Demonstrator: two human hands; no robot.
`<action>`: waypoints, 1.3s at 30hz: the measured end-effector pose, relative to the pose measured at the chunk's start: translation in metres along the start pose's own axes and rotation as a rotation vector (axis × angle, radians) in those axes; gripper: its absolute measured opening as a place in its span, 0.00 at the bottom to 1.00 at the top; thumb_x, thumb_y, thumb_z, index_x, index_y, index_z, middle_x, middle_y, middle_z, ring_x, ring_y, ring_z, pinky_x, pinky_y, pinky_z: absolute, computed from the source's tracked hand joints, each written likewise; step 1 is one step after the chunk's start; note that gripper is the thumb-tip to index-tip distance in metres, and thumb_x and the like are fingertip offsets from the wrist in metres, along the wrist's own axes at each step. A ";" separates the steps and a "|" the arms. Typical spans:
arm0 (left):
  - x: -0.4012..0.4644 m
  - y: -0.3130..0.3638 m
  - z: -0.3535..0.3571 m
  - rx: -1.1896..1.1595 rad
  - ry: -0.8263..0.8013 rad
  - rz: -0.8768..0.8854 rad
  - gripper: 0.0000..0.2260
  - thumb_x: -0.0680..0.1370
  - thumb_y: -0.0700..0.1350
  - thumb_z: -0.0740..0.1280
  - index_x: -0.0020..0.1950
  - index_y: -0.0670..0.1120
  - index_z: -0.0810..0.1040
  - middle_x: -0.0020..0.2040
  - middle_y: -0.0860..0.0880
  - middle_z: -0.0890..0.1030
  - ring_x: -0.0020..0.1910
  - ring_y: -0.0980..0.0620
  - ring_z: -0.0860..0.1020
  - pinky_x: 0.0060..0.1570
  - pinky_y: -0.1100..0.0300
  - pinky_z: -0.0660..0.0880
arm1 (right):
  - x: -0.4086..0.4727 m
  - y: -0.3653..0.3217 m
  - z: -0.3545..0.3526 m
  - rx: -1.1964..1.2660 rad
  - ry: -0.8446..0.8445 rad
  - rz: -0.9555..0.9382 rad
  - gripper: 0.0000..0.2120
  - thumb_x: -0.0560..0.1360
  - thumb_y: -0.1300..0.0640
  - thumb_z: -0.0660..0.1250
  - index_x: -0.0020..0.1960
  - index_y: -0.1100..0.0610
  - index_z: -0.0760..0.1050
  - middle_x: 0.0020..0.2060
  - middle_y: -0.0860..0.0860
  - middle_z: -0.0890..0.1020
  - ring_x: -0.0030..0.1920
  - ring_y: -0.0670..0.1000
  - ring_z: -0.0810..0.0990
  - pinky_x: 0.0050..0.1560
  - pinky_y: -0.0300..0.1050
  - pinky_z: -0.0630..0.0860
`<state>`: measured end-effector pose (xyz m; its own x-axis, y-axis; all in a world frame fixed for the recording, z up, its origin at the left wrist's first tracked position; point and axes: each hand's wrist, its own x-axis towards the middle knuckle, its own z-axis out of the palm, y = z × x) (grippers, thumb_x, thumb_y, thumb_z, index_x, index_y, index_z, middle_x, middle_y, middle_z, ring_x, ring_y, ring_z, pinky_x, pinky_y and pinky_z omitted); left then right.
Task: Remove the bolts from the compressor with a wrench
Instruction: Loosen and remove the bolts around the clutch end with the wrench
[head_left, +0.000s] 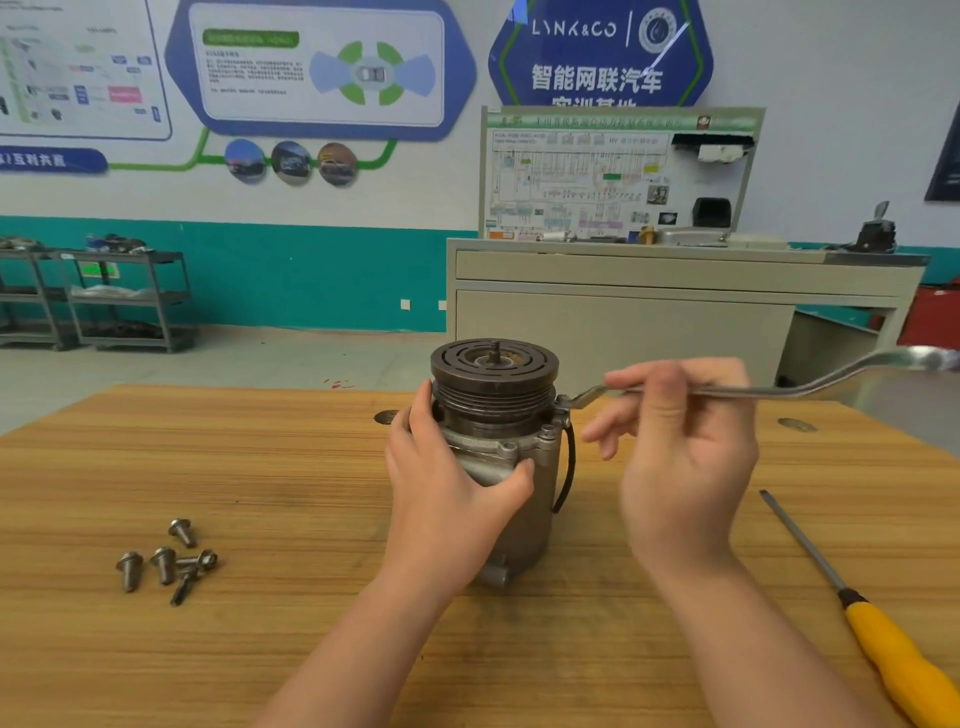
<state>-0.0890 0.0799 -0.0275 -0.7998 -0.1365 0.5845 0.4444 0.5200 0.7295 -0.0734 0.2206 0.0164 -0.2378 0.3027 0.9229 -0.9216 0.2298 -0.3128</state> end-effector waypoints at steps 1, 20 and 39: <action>0.000 0.000 0.000 0.005 0.005 0.003 0.49 0.65 0.58 0.74 0.78 0.54 0.48 0.73 0.51 0.58 0.72 0.56 0.55 0.66 0.63 0.54 | -0.005 -0.001 0.003 -0.031 -0.037 -0.036 0.09 0.83 0.48 0.56 0.46 0.49 0.68 0.33 0.45 0.80 0.27 0.45 0.78 0.28 0.38 0.73; -0.001 0.001 0.000 -0.030 0.001 -0.005 0.52 0.62 0.69 0.72 0.78 0.55 0.48 0.74 0.51 0.59 0.73 0.54 0.56 0.67 0.60 0.57 | -0.038 0.011 0.014 -0.284 -0.139 -0.296 0.11 0.84 0.51 0.56 0.50 0.58 0.70 0.34 0.57 0.78 0.37 0.49 0.77 0.43 0.36 0.74; 0.001 0.000 0.001 0.023 0.016 0.020 0.50 0.65 0.56 0.75 0.78 0.55 0.46 0.72 0.52 0.57 0.69 0.58 0.55 0.66 0.62 0.53 | 0.001 0.005 0.000 -0.004 0.064 0.104 0.06 0.82 0.48 0.57 0.46 0.44 0.67 0.35 0.49 0.81 0.29 0.48 0.81 0.28 0.40 0.76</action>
<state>-0.0900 0.0805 -0.0278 -0.7844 -0.1388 0.6045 0.4506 0.5422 0.7092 -0.0782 0.2219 0.0162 -0.3114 0.3834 0.8695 -0.8918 0.1981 -0.4068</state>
